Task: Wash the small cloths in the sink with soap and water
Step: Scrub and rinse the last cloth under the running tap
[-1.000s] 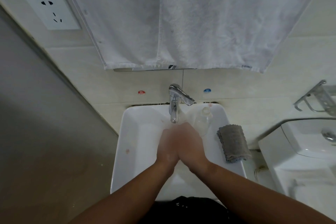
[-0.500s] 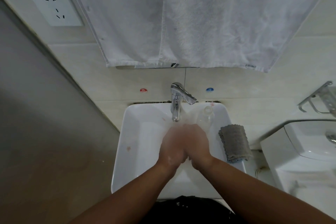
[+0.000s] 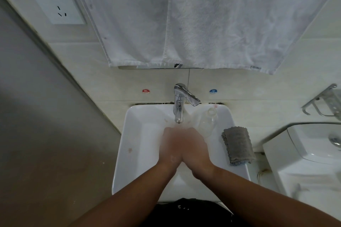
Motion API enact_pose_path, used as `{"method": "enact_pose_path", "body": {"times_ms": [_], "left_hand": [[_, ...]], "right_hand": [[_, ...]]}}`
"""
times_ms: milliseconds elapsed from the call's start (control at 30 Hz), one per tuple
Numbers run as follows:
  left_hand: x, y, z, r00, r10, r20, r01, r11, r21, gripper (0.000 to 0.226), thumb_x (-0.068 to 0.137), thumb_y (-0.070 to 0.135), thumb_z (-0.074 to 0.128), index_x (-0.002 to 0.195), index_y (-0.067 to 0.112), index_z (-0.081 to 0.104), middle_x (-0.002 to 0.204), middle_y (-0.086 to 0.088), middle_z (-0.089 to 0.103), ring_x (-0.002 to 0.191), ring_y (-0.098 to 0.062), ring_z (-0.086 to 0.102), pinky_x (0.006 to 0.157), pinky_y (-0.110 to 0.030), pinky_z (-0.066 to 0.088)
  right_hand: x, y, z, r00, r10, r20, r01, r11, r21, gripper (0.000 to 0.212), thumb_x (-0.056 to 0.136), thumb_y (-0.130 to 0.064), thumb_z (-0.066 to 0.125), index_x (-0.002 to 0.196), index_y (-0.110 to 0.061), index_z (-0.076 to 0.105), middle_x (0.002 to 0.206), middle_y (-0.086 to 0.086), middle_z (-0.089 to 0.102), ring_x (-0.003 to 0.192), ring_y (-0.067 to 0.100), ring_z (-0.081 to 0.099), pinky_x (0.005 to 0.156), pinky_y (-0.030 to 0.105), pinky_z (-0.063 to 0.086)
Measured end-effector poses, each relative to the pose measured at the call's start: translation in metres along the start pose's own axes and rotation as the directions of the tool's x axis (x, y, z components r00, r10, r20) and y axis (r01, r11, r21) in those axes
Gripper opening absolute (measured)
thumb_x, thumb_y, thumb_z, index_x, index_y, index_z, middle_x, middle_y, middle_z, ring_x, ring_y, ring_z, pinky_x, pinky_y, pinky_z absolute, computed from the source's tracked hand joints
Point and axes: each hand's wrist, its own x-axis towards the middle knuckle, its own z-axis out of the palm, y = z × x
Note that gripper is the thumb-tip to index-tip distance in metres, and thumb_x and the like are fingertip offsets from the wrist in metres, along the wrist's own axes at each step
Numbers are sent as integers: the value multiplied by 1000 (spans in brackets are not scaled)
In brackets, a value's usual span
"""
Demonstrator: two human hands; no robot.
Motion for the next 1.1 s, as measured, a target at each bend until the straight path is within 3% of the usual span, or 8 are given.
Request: {"method": "enact_pose_path", "body": {"times_ms": [100, 200, 367, 533, 633, 800, 933, 1100], "left_hand": [[-3, -2, 3, 998, -11, 66, 10, 1000, 14, 25, 107, 34, 41, 102, 17, 58, 88, 3, 65, 70, -7, 62, 55, -21, 47], [-13, 12, 2, 995, -1, 99, 17, 986, -163, 32, 106, 40, 40, 90, 17, 56, 65, 4, 60, 51, -13, 50, 48, -31, 40], [2, 3, -1, 997, -24, -67, 22, 999, -33, 30, 106, 41, 39, 100, 18, 57, 94, 0, 66, 89, -20, 66, 74, -35, 55], [-15, 6, 2, 996, -17, 85, 26, 994, -107, 33, 105, 41, 40, 90, 16, 56, 68, -1, 59, 54, -13, 54, 50, -32, 44], [-7, 8, -1, 998, 56, -5, -56, 998, -30, 29, 103, 42, 42, 91, 20, 57, 80, -1, 64, 70, -17, 62, 62, -35, 51], [1, 1, -6, 1000, -5, 19, 5, 1000, 22, 29, 105, 40, 39, 100, 20, 59, 88, 4, 65, 82, -18, 65, 61, -27, 52], [-10, 8, -4, 996, 14, 91, -4, 993, -116, 32, 105, 43, 42, 85, 21, 55, 67, 2, 57, 53, -11, 51, 50, -29, 40], [5, 1, -11, 999, -26, -47, 21, 995, -96, 26, 108, 35, 36, 103, 15, 52, 101, -1, 63, 92, -22, 63, 74, -32, 52]], "right_hand": [[5, -7, -1, 987, -149, -53, 146, 988, -52, 23, 101, -41, 53, 89, -22, 60, 78, -8, 67, 73, 2, 64, 65, 12, 46], [20, 0, -5, 993, 3, -118, 0, 1000, 23, 25, 100, -40, 52, 87, -22, 61, 78, -6, 68, 75, 12, 67, 70, 30, 54], [-1, 3, 2, 1000, -23, 15, 24, 999, -40, 28, 100, -45, 52, 85, -23, 60, 79, -6, 68, 74, 6, 66, 69, 24, 52], [17, 1, -4, 993, -7, -116, 12, 999, 50, 26, 100, -41, 53, 84, -21, 61, 75, -6, 67, 72, 9, 66, 66, 25, 53], [8, 9, 0, 991, 129, -25, -127, 989, 73, 31, 99, -44, 51, 85, -19, 63, 76, 1, 70, 71, 19, 69, 59, 36, 55], [2, -5, 2, 993, -115, -29, 115, 993, -18, 26, 101, -42, 54, 84, -23, 59, 77, -5, 67, 71, 6, 64, 66, 21, 49], [19, 1, 1, 993, 56, -105, -46, 994, 96, 25, 100, -42, 53, 86, -23, 63, 78, -3, 70, 75, 14, 69, 76, 43, 60], [-2, -5, 11, 997, -71, 18, 71, 997, -31, 26, 99, -45, 54, 86, -24, 60, 80, -7, 68, 76, 4, 65, 72, 23, 51]]}}
